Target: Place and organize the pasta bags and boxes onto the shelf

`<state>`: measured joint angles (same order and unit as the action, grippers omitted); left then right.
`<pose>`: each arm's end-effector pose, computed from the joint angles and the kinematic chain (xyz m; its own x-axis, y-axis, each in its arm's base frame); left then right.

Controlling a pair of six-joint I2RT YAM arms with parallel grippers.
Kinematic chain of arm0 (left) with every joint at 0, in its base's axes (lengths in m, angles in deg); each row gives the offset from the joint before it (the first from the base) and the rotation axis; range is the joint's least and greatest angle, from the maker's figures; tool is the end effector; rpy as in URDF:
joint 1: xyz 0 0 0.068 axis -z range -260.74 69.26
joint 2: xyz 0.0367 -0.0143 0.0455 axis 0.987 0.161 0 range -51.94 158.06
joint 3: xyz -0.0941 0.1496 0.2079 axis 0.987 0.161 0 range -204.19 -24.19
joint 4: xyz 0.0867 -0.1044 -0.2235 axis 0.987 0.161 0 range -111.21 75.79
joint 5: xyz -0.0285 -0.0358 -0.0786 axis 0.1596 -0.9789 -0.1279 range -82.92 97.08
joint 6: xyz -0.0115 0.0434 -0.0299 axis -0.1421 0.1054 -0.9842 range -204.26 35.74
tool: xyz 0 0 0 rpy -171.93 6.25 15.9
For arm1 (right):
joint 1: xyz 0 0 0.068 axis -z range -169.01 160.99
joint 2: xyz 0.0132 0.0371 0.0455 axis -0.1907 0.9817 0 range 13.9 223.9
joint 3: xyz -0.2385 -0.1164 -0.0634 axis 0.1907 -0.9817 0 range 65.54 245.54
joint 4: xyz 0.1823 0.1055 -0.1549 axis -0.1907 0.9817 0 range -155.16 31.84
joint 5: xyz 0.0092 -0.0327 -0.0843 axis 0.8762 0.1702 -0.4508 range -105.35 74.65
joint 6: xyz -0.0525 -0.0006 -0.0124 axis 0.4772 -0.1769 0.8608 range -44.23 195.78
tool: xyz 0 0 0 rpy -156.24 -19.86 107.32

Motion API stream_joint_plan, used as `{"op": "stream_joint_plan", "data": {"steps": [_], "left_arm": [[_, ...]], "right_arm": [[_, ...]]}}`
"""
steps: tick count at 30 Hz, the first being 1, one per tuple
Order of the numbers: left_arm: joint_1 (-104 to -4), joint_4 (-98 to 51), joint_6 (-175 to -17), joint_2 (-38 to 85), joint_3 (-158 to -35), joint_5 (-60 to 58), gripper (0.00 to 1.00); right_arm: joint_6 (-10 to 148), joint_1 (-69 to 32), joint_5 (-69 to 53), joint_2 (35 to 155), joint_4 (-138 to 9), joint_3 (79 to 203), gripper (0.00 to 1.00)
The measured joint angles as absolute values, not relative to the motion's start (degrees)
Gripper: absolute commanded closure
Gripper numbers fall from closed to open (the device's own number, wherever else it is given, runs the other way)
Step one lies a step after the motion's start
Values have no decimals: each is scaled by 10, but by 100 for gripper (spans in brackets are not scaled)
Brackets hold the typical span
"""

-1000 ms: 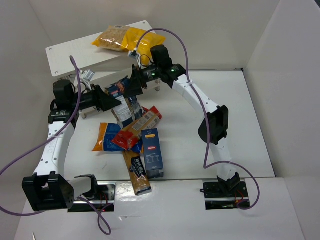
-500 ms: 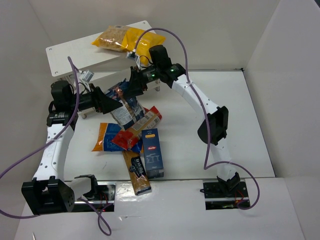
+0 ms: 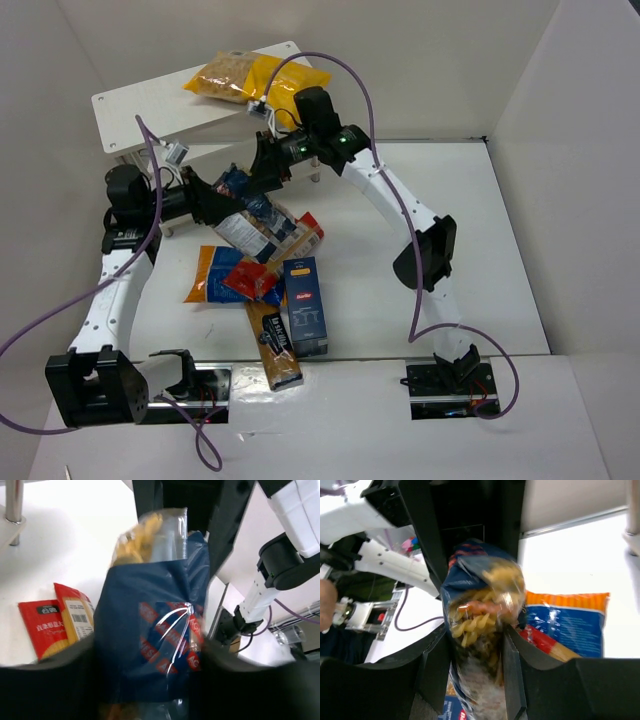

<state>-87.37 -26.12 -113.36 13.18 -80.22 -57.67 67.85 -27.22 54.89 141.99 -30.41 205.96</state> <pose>0.2514 -0.0032 0.3671 -0.4752 -0.2641 -0.8393 0.7046 0.4571 -0.5428 0.3635 0.3289 0.3994 -0.4199 -0.2712 -0.8661 -0.8429 -0.2373 0.4830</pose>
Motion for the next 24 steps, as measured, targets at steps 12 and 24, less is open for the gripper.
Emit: {"op": "stream_joint_plan", "data": {"steps": [12,24], "left_arm": [[-869,-146,-1057,136,-823,-539,100],[-878,-52,-1004,100,-907,-432,100]], "right_arm": [[657,-224,521,1392,-314,2014,0],[799,-16,352,1265,-216,1781,0]]}}
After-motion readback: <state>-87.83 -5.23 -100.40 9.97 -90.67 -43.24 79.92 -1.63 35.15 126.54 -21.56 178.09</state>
